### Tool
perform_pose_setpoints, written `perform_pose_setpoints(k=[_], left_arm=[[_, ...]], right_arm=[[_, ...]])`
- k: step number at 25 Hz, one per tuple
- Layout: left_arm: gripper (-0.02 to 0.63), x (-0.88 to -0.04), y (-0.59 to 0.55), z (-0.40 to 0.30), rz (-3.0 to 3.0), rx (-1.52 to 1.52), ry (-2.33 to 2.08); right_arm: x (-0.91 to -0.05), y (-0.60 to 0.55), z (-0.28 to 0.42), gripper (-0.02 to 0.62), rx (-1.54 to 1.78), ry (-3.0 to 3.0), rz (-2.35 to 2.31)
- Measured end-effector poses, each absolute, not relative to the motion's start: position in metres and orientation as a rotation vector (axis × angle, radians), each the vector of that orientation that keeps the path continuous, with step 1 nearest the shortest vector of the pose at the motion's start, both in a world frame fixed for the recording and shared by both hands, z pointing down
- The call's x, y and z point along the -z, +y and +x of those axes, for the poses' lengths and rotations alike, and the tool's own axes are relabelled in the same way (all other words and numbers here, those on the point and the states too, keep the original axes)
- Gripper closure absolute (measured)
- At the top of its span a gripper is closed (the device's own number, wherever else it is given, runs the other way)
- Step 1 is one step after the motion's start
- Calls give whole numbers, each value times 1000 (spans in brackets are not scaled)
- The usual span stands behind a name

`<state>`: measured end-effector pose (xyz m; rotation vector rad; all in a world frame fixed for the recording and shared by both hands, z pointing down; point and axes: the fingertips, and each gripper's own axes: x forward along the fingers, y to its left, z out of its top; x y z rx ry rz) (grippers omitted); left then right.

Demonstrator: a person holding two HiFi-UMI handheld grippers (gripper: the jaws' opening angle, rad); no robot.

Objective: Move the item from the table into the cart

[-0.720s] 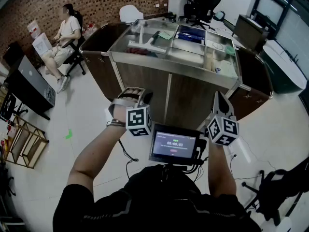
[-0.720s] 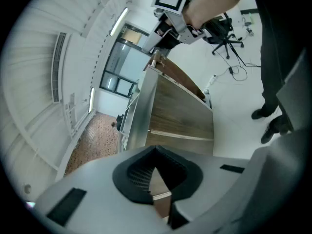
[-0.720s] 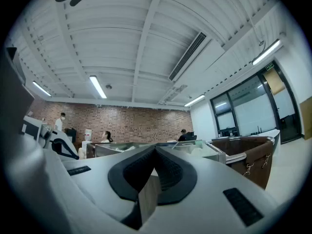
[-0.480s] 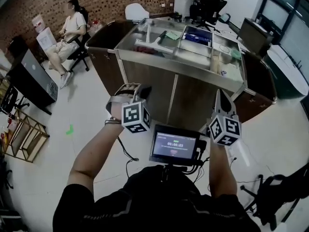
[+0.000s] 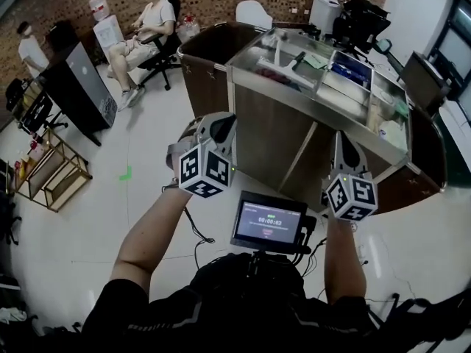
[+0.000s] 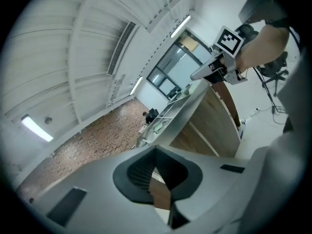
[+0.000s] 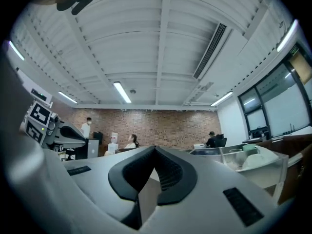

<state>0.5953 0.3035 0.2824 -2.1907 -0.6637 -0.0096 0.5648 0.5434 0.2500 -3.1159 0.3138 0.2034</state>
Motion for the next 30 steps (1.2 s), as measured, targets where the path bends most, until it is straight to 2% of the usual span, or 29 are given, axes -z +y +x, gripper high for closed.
perform_pose_setpoints(k=[6,19,22,26,30], left_arm=[[606,-265,249,597,-2430,21,-447],[603,-249,103,519,-2789,40,216],[603,-251,61,470,-2809,60,367],[601,-236,-45,358,-2806,60,569],[601,-238,-119,277,-2800,67,776]], right_arm=[[-251,489,604,595,-188,637,-3058],[-247,322,657,595,-209,1385,-2757],[-253,263,627,595,-175,1549,-2678],[-231,135,549,595,-184,1722,-2579],[-229,35,503,595,-158,1852,-2446]])
